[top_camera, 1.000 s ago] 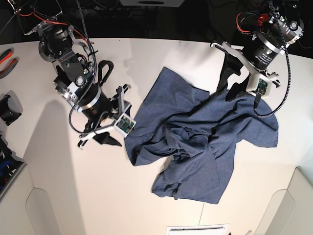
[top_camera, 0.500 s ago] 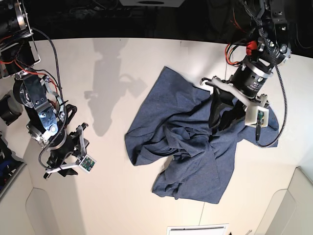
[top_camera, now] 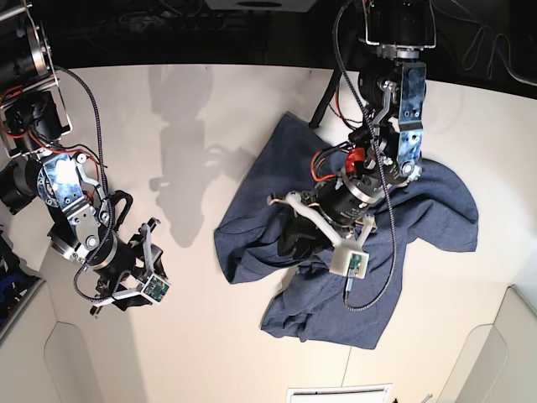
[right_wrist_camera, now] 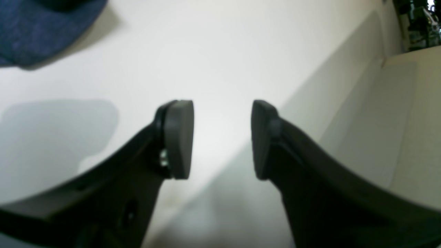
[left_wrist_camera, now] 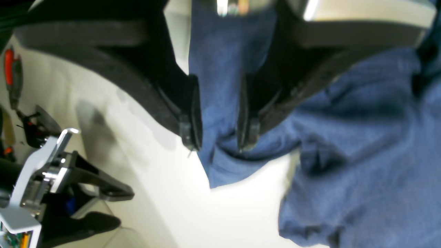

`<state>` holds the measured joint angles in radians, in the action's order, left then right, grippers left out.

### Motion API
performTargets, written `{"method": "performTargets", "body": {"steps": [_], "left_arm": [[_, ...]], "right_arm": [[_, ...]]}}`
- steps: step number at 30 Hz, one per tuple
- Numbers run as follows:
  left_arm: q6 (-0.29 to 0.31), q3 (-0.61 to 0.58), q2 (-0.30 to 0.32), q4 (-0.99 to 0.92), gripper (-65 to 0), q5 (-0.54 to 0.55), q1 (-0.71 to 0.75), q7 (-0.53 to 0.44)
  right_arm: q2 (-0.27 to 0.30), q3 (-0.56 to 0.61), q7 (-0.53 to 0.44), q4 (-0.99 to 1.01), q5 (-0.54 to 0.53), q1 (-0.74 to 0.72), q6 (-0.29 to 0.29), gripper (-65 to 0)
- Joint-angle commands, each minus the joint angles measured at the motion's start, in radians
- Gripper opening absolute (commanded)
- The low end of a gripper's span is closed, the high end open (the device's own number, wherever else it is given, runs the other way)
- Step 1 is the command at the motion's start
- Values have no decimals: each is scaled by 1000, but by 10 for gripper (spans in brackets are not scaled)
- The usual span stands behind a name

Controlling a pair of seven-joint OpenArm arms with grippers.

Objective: Layout the t-shirt on the table in an organized manner, then fold the t-shirt properly
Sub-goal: 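Grasp a fold of the t-shirt with the left gripper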

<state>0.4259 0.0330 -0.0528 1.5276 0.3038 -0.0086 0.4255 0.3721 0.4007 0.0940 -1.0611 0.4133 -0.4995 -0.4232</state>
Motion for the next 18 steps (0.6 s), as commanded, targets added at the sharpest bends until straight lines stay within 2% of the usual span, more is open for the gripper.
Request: {"method": "performTargets", "body": {"steps": [1,8,10,15,18], "left_arm": [[4,-1,-3,1,-436,-5,-24,-20],[4,-1,-2,-18,-420,-61,-33,-12],[3,-1,-2,-18,-394,-62,-32,16],[2,-1,-2,-18,-393,-61,-32,66],[-47,-1,-2,-17,-393,-61,-33,66]], "right_arm": [[-3,-6,-16,7,-2,-43,7,-378],[-35,-6,-109,68,-2,-72,-5,-378],[-49,-6,-114,71,-2,-78,-5,-378],[-80,10,-119,72,-2,-90,-22,-378],[-94,46,-121,72,-1,-92,-29,-378]]}}
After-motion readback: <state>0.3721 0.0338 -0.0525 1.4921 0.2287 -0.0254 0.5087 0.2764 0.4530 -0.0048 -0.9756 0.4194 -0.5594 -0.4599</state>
